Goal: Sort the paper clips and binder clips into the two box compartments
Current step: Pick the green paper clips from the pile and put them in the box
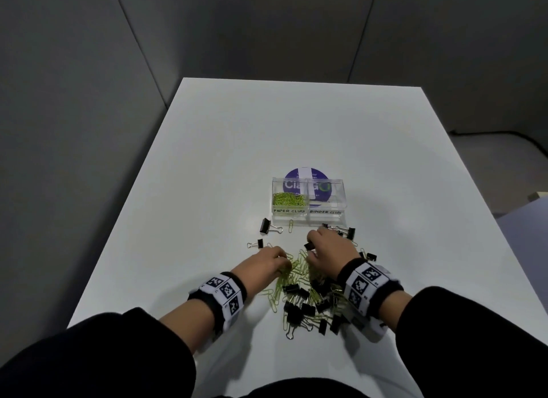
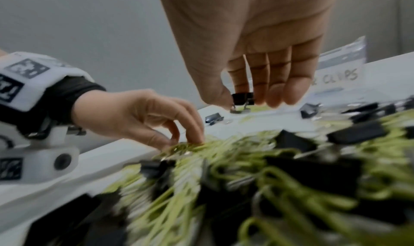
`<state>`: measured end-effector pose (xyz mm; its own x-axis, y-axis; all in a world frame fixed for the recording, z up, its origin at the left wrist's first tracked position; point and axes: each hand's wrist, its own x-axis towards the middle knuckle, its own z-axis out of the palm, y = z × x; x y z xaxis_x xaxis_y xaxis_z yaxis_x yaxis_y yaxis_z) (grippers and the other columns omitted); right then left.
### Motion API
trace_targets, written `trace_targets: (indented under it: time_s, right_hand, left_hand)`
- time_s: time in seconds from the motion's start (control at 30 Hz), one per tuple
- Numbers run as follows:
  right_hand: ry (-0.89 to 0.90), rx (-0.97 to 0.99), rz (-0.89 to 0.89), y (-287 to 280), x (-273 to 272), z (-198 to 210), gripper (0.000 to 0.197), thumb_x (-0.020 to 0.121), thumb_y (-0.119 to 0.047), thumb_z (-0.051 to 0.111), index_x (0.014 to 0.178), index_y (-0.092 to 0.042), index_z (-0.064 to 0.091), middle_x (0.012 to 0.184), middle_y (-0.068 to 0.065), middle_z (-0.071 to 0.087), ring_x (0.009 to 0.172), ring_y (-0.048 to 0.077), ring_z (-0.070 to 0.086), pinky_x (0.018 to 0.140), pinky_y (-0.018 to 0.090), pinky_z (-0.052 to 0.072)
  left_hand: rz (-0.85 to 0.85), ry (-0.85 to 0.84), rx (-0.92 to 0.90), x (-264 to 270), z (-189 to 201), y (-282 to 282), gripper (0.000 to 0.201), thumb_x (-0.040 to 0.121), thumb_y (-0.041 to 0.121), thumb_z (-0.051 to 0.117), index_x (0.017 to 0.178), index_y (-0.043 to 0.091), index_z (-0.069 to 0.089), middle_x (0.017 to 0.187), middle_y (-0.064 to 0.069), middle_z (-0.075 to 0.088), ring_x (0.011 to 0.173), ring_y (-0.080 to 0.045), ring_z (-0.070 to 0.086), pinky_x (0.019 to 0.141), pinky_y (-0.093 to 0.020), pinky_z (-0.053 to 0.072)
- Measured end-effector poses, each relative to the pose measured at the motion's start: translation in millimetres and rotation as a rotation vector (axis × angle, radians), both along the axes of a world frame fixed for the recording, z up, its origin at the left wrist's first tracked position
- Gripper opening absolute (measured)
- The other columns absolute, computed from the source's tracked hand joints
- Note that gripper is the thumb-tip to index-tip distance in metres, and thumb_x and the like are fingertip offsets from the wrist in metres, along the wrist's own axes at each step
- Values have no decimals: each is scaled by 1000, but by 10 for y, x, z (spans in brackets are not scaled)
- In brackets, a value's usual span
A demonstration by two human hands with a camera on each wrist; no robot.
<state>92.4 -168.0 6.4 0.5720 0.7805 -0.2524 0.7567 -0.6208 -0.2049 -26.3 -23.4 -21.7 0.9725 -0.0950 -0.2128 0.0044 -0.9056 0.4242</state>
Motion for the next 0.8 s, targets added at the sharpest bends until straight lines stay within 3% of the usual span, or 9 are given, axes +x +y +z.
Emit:
trace_targets:
  time_s: [0.17, 0.27, 0.37, 0.5, 0.57, 0.63, 0.67, 0.8]
  right_hand:
    - [-39, -75, -165, -195, 347, 27, 31, 92, -26, 46, 120, -13, 48, 120, 7, 53, 109, 25, 50, 83, 36, 47]
    - [-113, -48, -108, -208, 383, -28, 33, 92, -21, 46, 125, -12, 48, 126, 9, 51, 114, 26, 47, 92, 34, 44]
    - [-28, 68, 49, -107, 194, -111, 35, 96, -24, 42, 128, -13, 47, 133, 7, 50, 120, 22, 47, 102, 31, 39]
    - [41, -97, 268, -54, -98, -204, 43, 92, -23, 44, 132, -10, 41, 143, 13, 39, 128, 30, 39, 106, 40, 38]
    - [22, -86, 281, -89, -150, -228, 44, 85, -20, 56, 126, -6, 49, 135, 18, 48, 120, 35, 49, 95, 44, 48]
    - [-14, -79, 312, -137, -178, -248, 38, 71, -23, 71, 106, -9, 63, 108, 13, 66, 93, 30, 65, 70, 38, 59]
    - [-45, -50, 328, -160, -183, -266, 34, 69, -27, 71, 99, -13, 65, 98, 8, 69, 83, 25, 67, 63, 35, 59]
    - [-164, 3, 350, -164, -282, -195, 32, 73, -51, 47, 84, -25, 63, 77, -7, 66, 67, 12, 64, 57, 26, 53]
  left_hand:
    - [9, -66, 100, 92, 74, 100, 40, 98, 21, 41, 137, 16, 41, 143, -4, 41, 125, -22, 47, 98, -33, 46]
    - [-25, -64, 179, 65, 24, 151, 43, 96, 14, 44, 138, 10, 40, 145, -10, 41, 125, -27, 49, 96, -37, 48]
    - [-78, -87, 170, -6, -81, 134, 42, 91, 16, 54, 132, 7, 49, 135, -14, 53, 112, -30, 60, 84, -39, 55]
    - [-104, 57, 157, -181, -52, 66, 62, 93, 45, 30, 146, 14, 21, 154, -6, 23, 134, -24, 38, 103, -34, 39]
    - [-153, 102, 176, -250, -11, 64, 72, 91, 49, 40, 148, 14, 11, 157, -4, 12, 142, -20, 24, 111, -32, 29]
    - [-181, 146, 194, -308, 18, 63, 80, 90, 48, 48, 148, 13, 6, 158, -3, 6, 145, -18, 14, 115, -30, 22]
    - [-186, 156, 202, -322, 20, 62, 80, 90, 46, 49, 148, 13, 6, 158, -4, 5, 145, -19, 12, 116, -30, 20]
    - [-125, 90, 149, -285, -10, 14, 65, 93, 32, 50, 146, 9, 21, 154, -9, 22, 142, -23, 23, 112, -33, 28]
